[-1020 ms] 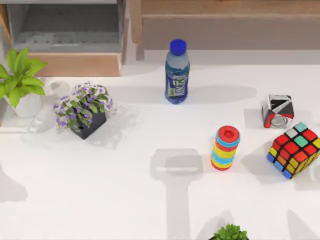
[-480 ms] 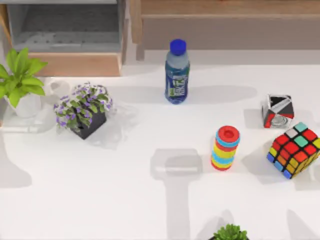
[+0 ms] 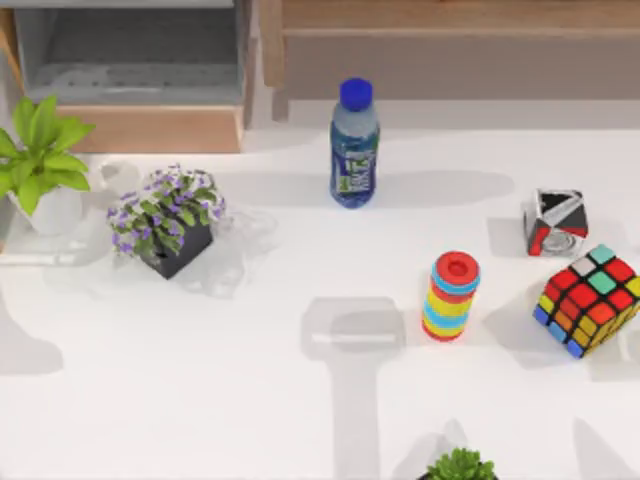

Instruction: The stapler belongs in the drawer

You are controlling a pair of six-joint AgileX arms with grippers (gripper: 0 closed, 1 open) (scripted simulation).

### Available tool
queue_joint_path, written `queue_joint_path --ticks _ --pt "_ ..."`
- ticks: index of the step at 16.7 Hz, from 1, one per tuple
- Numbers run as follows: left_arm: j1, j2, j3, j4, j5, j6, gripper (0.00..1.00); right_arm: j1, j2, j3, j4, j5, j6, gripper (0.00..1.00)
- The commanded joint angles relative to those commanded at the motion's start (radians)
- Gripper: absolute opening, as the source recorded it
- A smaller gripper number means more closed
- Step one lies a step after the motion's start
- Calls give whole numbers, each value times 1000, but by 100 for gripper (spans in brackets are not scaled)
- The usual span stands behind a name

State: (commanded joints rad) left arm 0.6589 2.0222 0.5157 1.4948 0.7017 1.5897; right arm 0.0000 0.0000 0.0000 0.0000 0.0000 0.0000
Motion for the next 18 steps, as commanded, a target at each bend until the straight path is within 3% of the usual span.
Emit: queue_joint_path --ticks 8,18 --pt "0 0 0 0 0 0 2 0 0 0 0 0 0 100" --pt "-1 12 2 -11 -3 -3 0 0 0 0 0 0 0 100"
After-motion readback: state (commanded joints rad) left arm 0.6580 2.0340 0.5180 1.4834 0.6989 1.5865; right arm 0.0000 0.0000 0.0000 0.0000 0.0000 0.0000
